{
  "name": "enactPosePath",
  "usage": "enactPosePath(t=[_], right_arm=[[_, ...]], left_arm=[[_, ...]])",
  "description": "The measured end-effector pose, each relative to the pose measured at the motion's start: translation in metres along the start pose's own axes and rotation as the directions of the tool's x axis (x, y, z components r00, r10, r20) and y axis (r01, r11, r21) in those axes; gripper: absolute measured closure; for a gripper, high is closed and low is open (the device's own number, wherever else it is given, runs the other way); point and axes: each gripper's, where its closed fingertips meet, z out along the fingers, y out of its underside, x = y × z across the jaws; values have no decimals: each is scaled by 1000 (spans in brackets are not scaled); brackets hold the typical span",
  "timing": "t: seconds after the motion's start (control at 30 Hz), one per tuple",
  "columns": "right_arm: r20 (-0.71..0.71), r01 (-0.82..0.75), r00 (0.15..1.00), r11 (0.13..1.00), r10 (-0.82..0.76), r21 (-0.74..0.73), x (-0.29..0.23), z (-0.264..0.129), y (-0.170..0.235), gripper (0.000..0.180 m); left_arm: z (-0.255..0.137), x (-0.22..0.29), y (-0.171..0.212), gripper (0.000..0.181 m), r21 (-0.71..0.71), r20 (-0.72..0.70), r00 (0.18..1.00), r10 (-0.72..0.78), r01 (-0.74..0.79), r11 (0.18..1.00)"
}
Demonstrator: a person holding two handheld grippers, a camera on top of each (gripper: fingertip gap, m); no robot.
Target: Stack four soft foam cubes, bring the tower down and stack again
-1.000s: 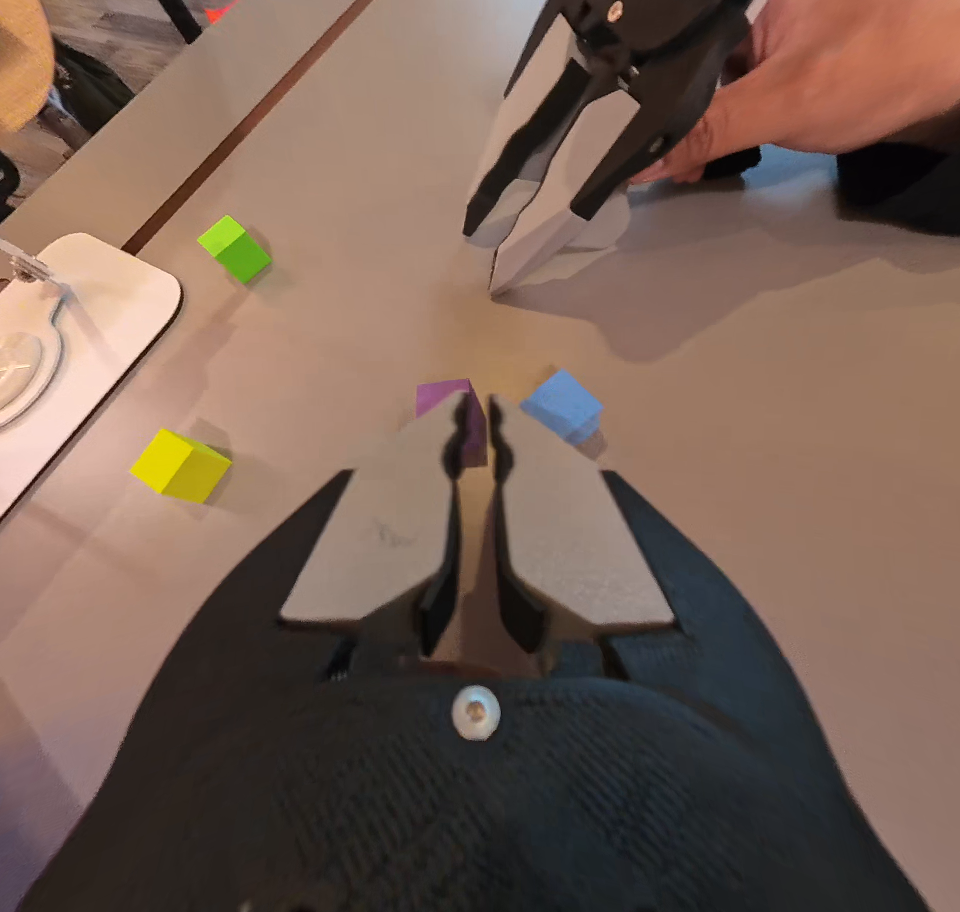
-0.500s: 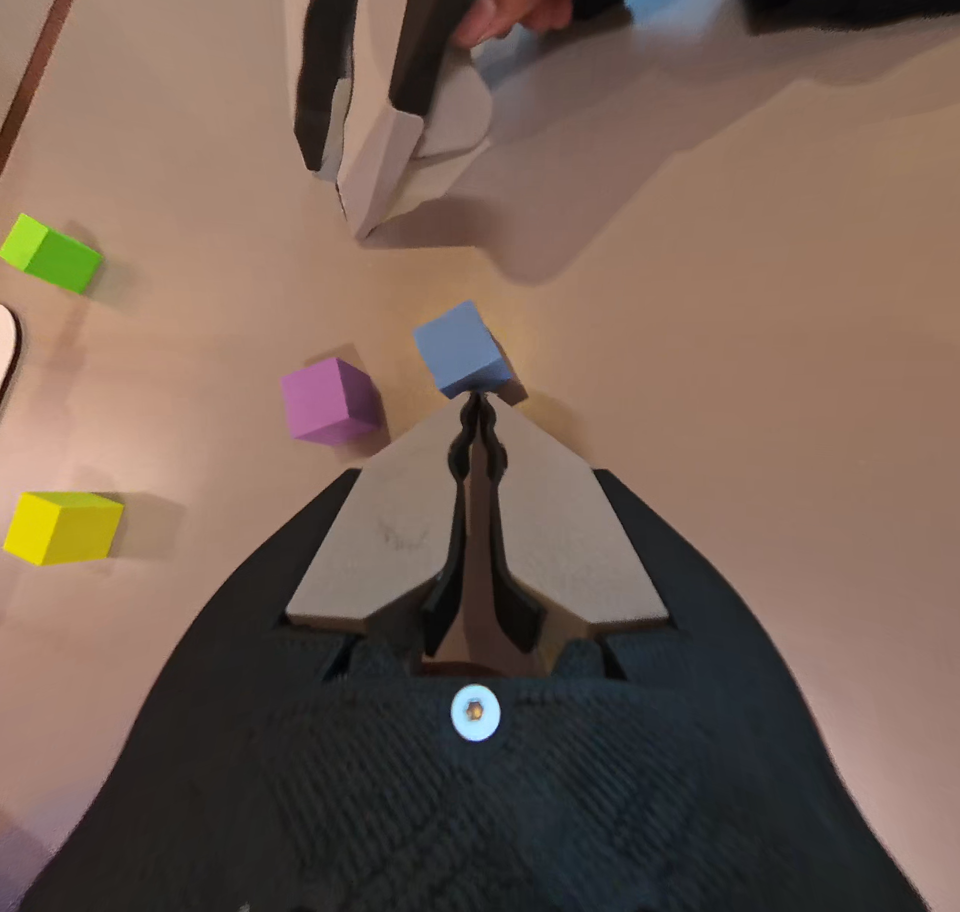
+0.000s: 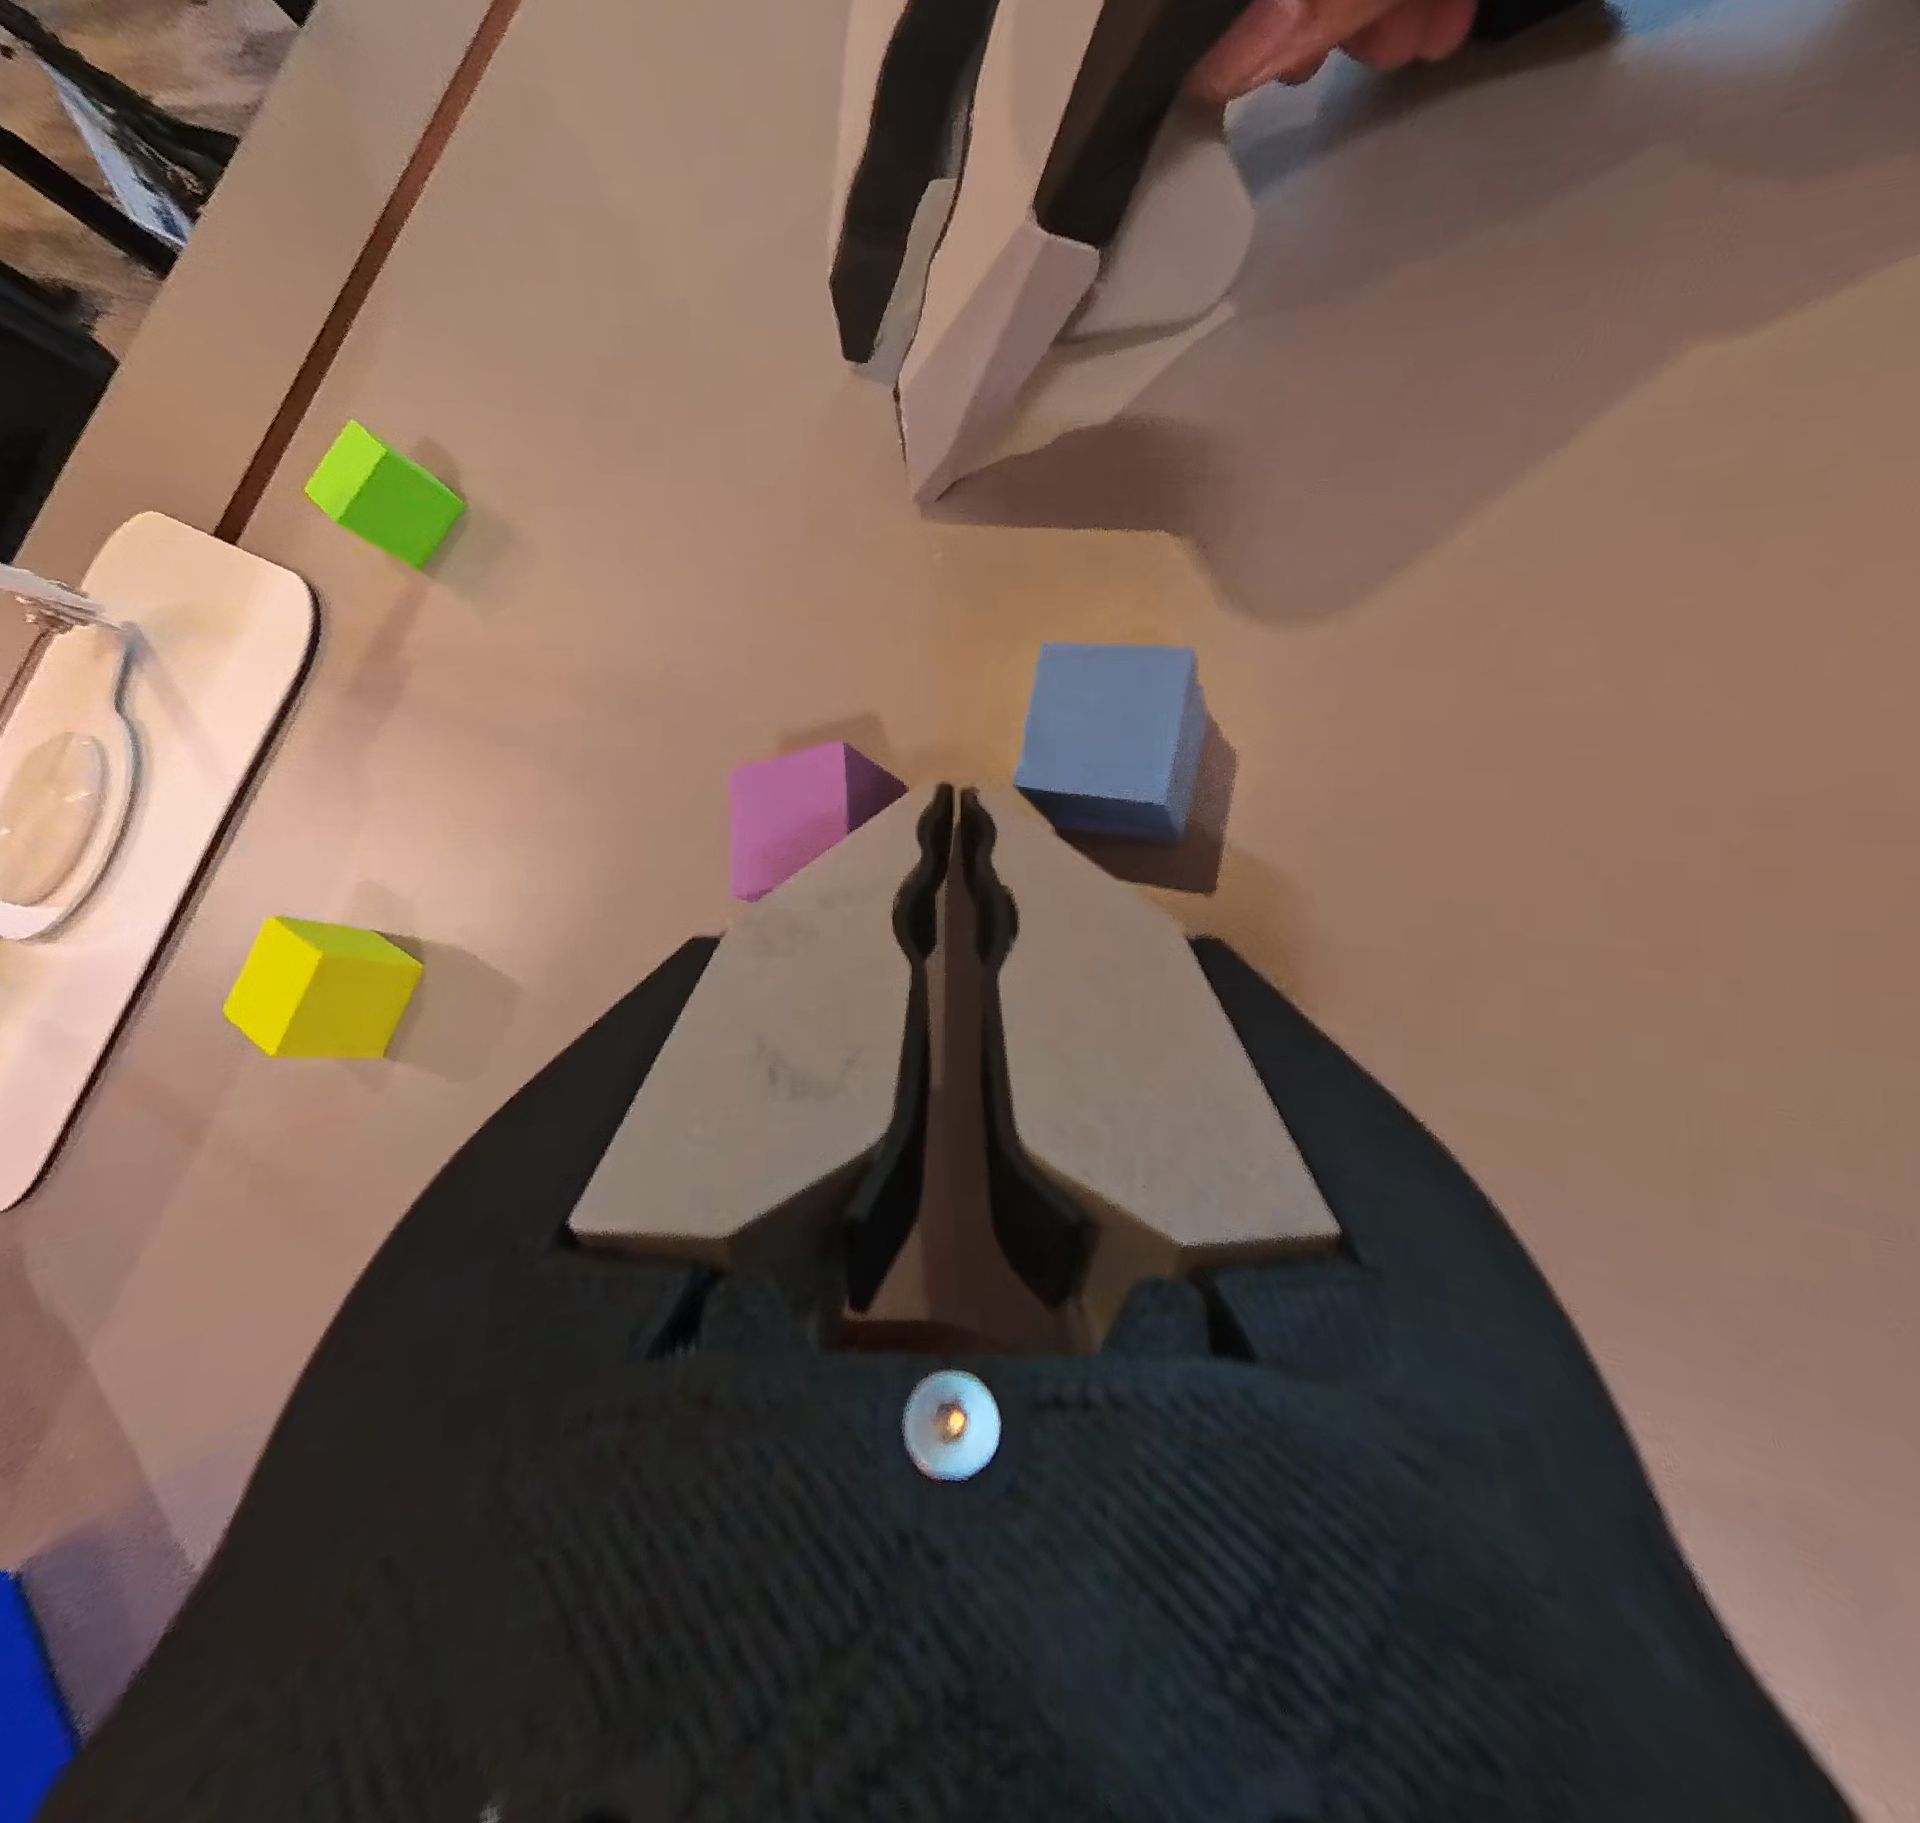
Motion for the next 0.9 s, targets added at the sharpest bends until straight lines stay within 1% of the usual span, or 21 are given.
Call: enactPosePath(t=[0.1,0.23,0.33,0.4,0.57,0.7,0.9], right_arm=[[1,-1,1000,1000,1,0,0,0,0,138],[1,-1,1000,1000,1,0,0,0,0,138],[1,-1,1000,1000,1,0,0,0,0,138],[1,-1,1000,1000,1,0,0,0,0,138],[0,-1,1000,1000,1,0,0,0,0,137],[1,-2,1000,1000,2,0,0,0,0,137],[0,-2,1000,1000,2,0,0,0,0,137]], left_arm=[[-7,-9,4,181,-10,9,1000,-12,12,1000],[-17,0,-4,181,48,-120,989,-81,88,995],[-16,16,-10,181,67,-183,982,-54,67,995],[-11,19,-9,181,53,-160,987,-31,40,998],[1,9,-12,181,60,-46,999,5,-2,998],[-4,20,-7,181,43,-138,990,-8,14,999],[-10,27,-8,181,44,-176,984,0,7,999]])
